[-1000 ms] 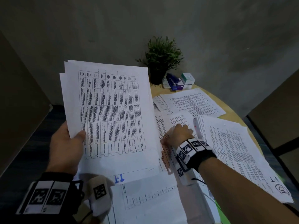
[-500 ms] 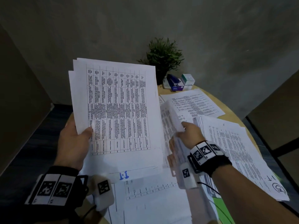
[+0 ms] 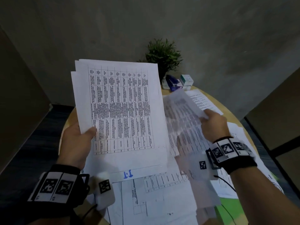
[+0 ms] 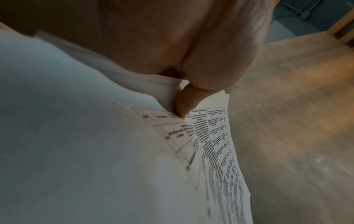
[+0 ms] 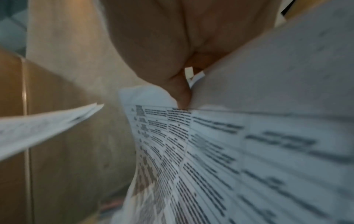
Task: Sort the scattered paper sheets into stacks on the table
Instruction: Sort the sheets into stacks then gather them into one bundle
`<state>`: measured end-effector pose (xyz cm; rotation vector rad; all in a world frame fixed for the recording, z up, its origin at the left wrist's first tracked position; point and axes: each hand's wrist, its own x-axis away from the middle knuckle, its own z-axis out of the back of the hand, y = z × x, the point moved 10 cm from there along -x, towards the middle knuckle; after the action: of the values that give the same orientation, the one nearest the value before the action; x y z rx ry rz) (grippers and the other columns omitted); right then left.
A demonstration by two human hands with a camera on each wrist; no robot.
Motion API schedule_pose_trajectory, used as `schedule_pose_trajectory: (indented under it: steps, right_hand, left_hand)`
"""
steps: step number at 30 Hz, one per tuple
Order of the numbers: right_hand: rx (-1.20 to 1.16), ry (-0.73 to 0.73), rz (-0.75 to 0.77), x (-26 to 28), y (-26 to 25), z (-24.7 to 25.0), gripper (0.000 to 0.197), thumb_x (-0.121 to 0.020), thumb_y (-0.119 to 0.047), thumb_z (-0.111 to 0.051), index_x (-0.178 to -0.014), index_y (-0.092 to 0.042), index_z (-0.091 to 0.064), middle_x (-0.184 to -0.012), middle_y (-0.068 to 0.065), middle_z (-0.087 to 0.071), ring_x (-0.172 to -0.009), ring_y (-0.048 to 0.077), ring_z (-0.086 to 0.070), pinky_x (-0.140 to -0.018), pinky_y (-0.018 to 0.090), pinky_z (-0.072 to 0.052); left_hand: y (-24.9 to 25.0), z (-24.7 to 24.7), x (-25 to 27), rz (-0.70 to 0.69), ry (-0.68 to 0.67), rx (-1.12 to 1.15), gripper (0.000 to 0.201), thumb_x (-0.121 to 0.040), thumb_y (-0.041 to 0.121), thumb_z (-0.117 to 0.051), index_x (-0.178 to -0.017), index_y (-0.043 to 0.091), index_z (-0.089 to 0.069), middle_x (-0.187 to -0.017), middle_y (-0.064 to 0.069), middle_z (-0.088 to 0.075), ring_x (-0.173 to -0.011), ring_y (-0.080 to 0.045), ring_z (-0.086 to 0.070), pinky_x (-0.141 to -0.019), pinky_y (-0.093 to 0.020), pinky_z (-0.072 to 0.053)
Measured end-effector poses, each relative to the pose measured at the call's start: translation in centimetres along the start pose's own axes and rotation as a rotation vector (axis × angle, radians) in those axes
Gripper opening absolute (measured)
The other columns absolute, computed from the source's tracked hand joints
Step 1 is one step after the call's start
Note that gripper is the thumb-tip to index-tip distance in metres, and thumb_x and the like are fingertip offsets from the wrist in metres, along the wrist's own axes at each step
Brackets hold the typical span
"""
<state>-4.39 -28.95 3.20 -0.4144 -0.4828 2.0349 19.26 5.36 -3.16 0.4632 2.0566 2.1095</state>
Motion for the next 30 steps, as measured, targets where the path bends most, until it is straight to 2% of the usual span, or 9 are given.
schedule_pose_trajectory:
  steps: [2,4,7,10,15,18,20,25,30]
  right_hand:
    - [-0.095,0.072,0.095,0.0,-1.1,1.8,0.012,-0.094,-0.006,-0.048,-0.089,-0.01,-0.058,-0.079,0.008,-0.055,-0.085,0.032,-0.054,-0.064,0.027,-0.031]
    - [-0.303,0.053,0.112,-0.1,-1.9,2.1,0.012,-0.093,-0.011,-0.051,-0.09,-0.015,-0.061,-0.081,0.003,-0.061,-0.083,0.028,-0.056,-0.07,0.028,-0.041]
    - [-0.75,-0.098,0.049,0.6,-3.5,0.3,0.021,-0.093,-0.009,-0.051,-0.095,-0.021,-0.068,-0.091,0.003,-0.071,-0.087,0.029,-0.064,-0.084,0.041,-0.051]
    - [-0.981,-0.312,0.024,2.3,-6.8,-2.5,0.023,-0.094,-0.003,-0.047,-0.104,-0.01,-0.067,-0.104,0.014,-0.071,-0.098,0.035,-0.066,-0.091,0.047,-0.051]
    - [-1.198,-0.581,-0.038,3.5,-9.9,-5.2,0.026,-0.097,0.002,-0.041,-0.109,-0.004,-0.064,-0.097,0.016,-0.07,-0.084,0.026,-0.068,-0.077,0.033,-0.057]
    - [-1.043,-0.549,-0.057,2.9,-8.4,-5.6,0.026,-0.1,-0.021,-0.046,-0.113,-0.004,-0.061,-0.099,0.017,-0.063,-0.083,0.03,-0.059,-0.073,0.038,-0.051]
    - [-0.827,-0.532,-0.113,2.5,-5.9,-6.5,0.027,-0.098,-0.029,-0.051,-0.113,-0.008,-0.06,-0.102,0.013,-0.066,-0.077,0.03,-0.063,-0.075,0.042,-0.054]
    - [0.132,-0.528,-0.096,2.2,0.7,-9.5,0.064,-0.081,-0.048,-0.068,-0.127,-0.008,-0.049,-0.123,0.01,-0.058,-0.104,0.027,-0.059,-0.084,0.034,-0.05]
    - [0.33,-0.44,-0.19,3.3,3.0,-10.7,0.085,-0.066,-0.046,-0.082,-0.13,-0.006,-0.042,-0.129,0.015,-0.049,-0.12,0.03,-0.051,-0.088,0.037,-0.048]
  left_hand:
    - [-0.2,-0.3,-0.1,0.016,-0.016,0.03,0.033,-0.094,0.0,-0.052,-0.115,0.021,-0.065,-0.111,-0.001,-0.069,-0.106,-0.022,-0.064,-0.1,-0.046,-0.046]
    - [-0.1,-0.9,-0.1,0.021,-0.053,0.056,0.033,-0.094,-0.003,-0.051,-0.105,0.025,-0.066,-0.11,0.001,-0.069,-0.107,-0.023,-0.064,-0.101,-0.047,-0.045]
    - [-0.2,-1.9,-0.1,0.023,-0.12,0.06,0.037,-0.093,-0.004,-0.05,-0.11,0.024,-0.066,-0.114,-0.001,-0.069,-0.11,-0.023,-0.063,-0.104,-0.047,-0.043]
    - [-0.8,-2.9,0.0,0.053,-0.201,0.079,0.038,-0.094,-0.004,-0.05,-0.113,0.025,-0.064,-0.116,0.001,-0.069,-0.113,-0.021,-0.062,-0.107,-0.047,-0.04]
    - [-0.9,-3.6,0.5,0.058,-0.293,0.051,0.038,-0.094,-0.003,-0.05,-0.117,0.025,-0.062,-0.113,0.006,-0.07,-0.11,-0.015,-0.063,-0.1,-0.037,-0.044]
    - [-0.3,-2.6,0.3,0.002,-0.216,-0.002,0.04,-0.093,-0.005,-0.051,-0.123,0.022,-0.059,-0.106,0.014,-0.069,-0.1,-0.004,-0.064,-0.087,-0.025,-0.046]
    - [-0.2,-1.9,0.0,-0.024,-0.153,-0.035,0.045,-0.093,-0.005,-0.051,-0.127,0.024,-0.057,-0.11,0.009,-0.068,-0.102,-0.009,-0.063,-0.09,-0.031,-0.047]
    - [-0.7,-0.7,-0.8,-0.028,-0.093,-0.035,0.048,-0.093,-0.004,-0.052,-0.128,0.029,-0.056,-0.119,0.004,-0.066,-0.109,-0.019,-0.063,-0.098,-0.044,-0.046]
    - [-0.2,-0.5,-0.7,-0.07,-0.063,0.014,0.048,-0.094,-0.005,-0.05,-0.133,0.024,-0.054,-0.122,0.003,-0.065,-0.112,-0.018,-0.062,-0.1,-0.042,-0.045]
